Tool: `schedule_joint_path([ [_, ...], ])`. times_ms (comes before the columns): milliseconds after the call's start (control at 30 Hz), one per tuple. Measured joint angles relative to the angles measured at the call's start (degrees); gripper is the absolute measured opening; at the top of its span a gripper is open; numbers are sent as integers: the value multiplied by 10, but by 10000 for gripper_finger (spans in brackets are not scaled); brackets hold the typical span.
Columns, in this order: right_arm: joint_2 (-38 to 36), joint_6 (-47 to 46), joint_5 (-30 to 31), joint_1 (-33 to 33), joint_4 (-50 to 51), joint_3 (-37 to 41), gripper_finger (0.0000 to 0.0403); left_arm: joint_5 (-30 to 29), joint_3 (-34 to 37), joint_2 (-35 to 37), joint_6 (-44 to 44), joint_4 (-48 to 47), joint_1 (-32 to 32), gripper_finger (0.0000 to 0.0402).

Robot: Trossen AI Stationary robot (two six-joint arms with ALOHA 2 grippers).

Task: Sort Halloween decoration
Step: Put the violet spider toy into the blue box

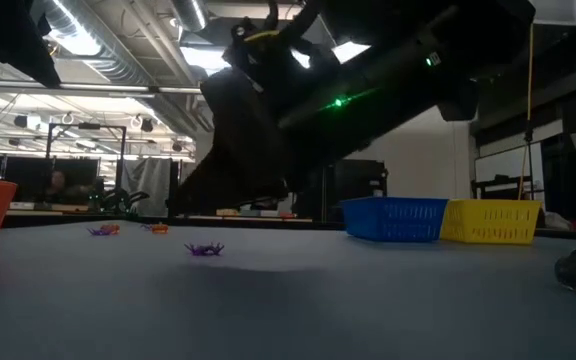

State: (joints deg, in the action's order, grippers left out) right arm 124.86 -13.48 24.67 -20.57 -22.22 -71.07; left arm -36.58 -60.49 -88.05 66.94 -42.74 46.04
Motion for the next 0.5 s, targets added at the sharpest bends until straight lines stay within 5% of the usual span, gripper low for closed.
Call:
schedule_joint_path([
  [500, 19, 2, -2, 2, 34, 0, 152, -2, 0, 0, 0, 2, 0, 132],
])
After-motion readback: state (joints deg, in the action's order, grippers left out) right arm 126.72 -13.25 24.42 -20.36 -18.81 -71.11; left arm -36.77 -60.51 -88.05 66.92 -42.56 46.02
